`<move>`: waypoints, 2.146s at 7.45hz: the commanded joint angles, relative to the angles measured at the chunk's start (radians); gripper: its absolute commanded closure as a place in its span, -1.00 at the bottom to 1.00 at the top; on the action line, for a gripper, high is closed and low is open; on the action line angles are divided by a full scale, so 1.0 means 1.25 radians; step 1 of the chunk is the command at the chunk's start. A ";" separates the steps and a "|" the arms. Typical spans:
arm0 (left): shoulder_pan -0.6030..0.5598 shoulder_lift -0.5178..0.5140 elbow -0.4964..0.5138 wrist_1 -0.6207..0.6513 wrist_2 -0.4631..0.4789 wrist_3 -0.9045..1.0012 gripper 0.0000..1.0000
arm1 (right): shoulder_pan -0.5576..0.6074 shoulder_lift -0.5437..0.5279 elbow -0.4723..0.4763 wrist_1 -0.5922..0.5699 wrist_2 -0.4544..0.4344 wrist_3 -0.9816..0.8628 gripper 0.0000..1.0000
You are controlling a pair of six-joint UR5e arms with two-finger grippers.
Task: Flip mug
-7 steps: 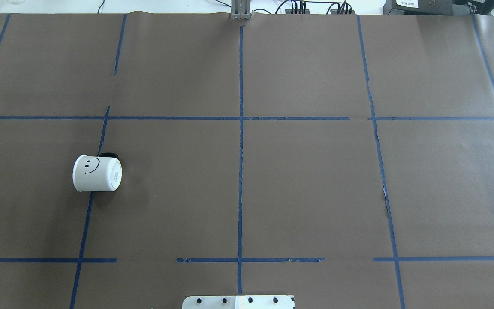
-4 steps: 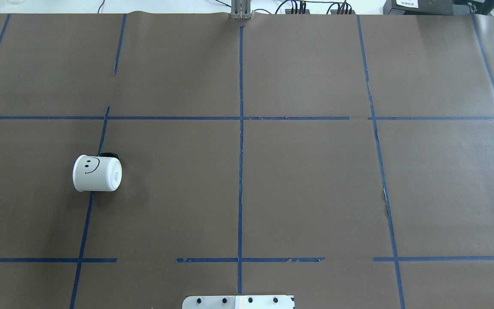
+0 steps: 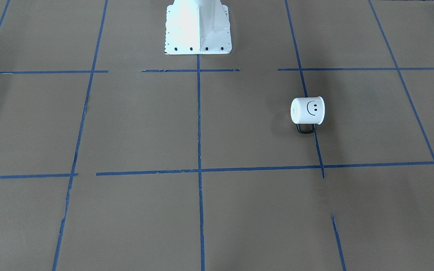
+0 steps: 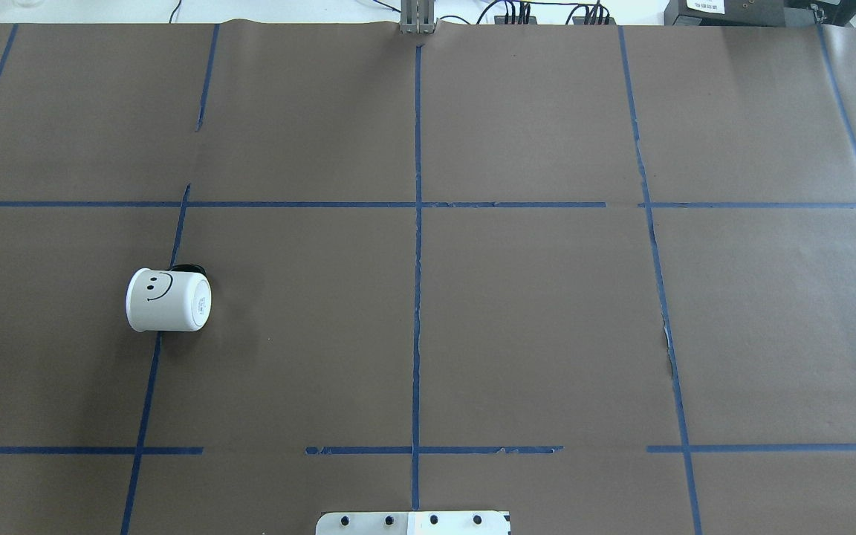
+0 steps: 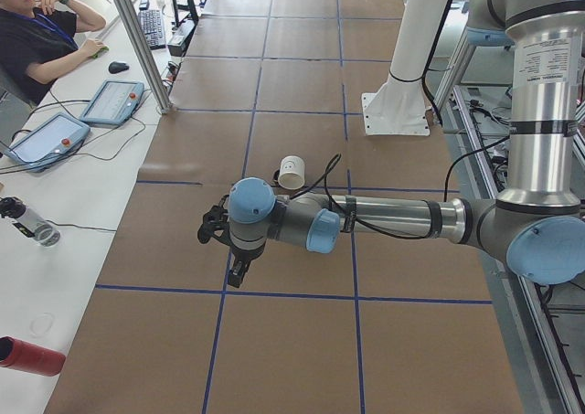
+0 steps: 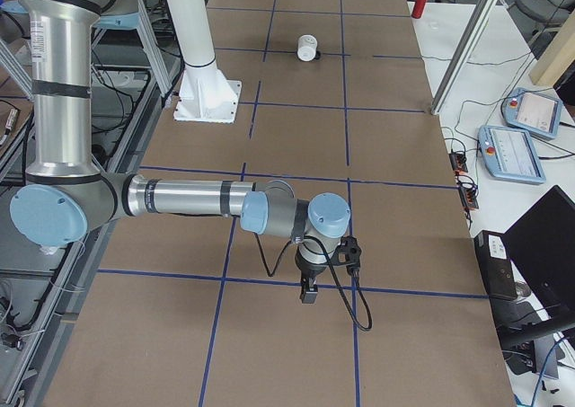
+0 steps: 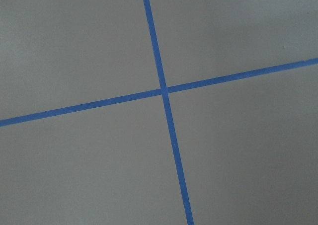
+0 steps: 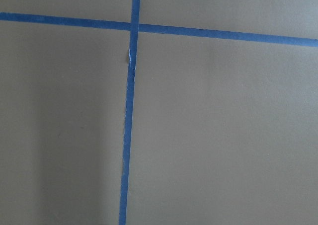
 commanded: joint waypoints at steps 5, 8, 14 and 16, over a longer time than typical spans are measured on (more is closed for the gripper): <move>0.394 -0.010 0.011 -0.591 0.006 -0.770 -1.00 | 0.000 0.000 0.000 0.000 0.000 0.000 -1.00; 0.474 -0.084 0.134 -0.942 0.003 -0.964 -1.00 | 0.000 0.000 0.000 0.000 0.000 0.000 -1.00; 0.598 -0.114 0.240 -1.221 0.198 -1.288 -1.00 | 0.000 0.000 0.000 0.000 0.000 0.000 -1.00; 0.634 -0.122 0.264 -1.233 0.197 -1.296 -1.00 | 0.000 0.000 0.000 0.000 0.000 0.000 -1.00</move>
